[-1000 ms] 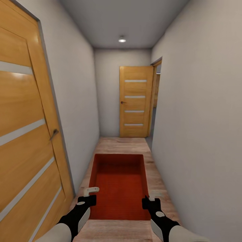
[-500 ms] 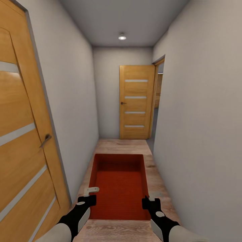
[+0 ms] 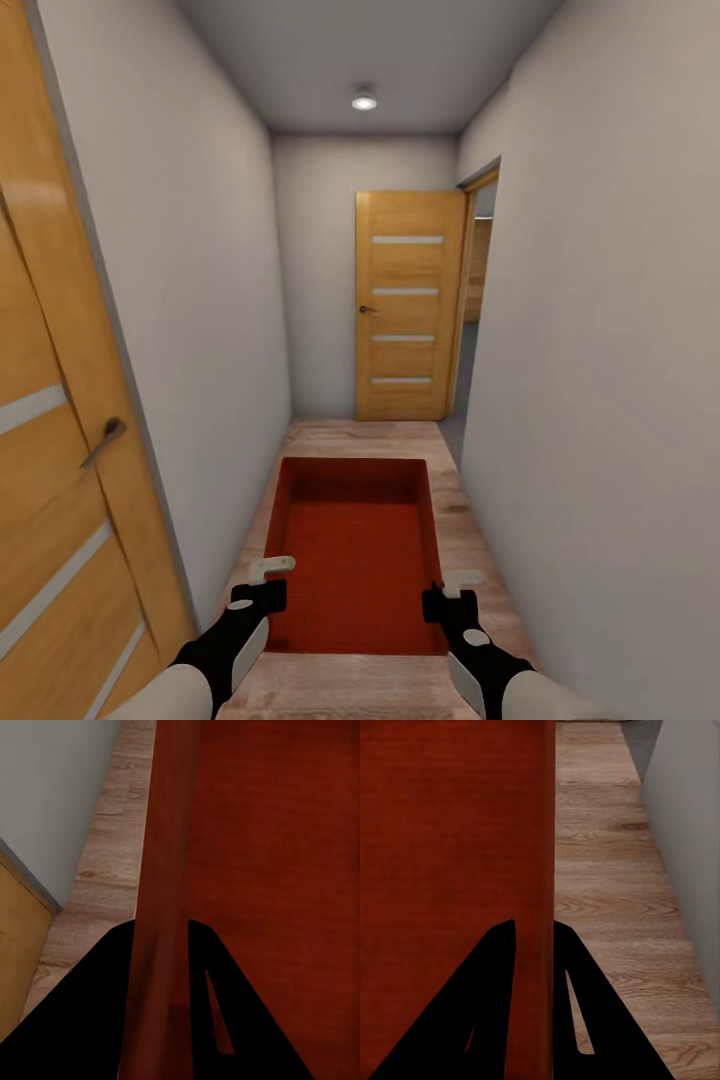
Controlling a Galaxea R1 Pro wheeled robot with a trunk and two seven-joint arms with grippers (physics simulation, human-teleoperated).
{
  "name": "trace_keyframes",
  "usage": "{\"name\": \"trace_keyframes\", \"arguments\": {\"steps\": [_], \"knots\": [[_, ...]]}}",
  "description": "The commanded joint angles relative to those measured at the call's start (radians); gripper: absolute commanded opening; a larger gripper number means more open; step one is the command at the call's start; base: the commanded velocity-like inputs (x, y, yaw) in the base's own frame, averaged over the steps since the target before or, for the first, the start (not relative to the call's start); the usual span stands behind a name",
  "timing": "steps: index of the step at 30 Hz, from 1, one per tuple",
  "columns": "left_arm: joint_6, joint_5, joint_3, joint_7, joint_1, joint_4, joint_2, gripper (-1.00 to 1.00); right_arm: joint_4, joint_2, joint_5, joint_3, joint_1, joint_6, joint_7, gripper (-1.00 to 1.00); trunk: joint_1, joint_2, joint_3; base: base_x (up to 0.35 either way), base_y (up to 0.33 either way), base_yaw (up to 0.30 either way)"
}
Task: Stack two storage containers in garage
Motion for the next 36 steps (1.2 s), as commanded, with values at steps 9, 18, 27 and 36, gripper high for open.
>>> {"name": "trace_keyframes", "arguments": {"steps": [9, 18, 27, 36], "knots": [[0.006, 0.012, 0.011, 0.006, 0.000, 0.001, 0.001, -1.00, -0.004, -0.002, 0.013, -0.044, -0.002, -0.003, -0.004, -1.00, 0.001, -0.002, -0.002, 0.322, 0.000, 0.000], [0.006, 0.012, 0.010, 0.006, 0.000, 0.001, 0.001, -1.00, -0.004, -0.001, 0.013, -0.044, -0.002, -0.004, -0.004, -1.00, 0.001, -0.002, -0.002, 0.322, 0.000, 0.000], [0.006, 0.012, 0.011, 0.006, 0.000, 0.001, 0.001, -1.00, -0.004, -0.001, 0.013, -0.044, -0.001, -0.004, -0.004, -1.00, 0.001, -0.002, -0.002, 0.322, 0.000, 0.000], [0.006, 0.012, 0.010, 0.006, 0.000, 0.003, 0.001, -1.00, -0.004, -0.001, 0.013, -0.044, -0.002, -0.004, -0.004, -1.00, 0.001, -0.002, -0.002, 0.322, 0.000, 0.000]]}}
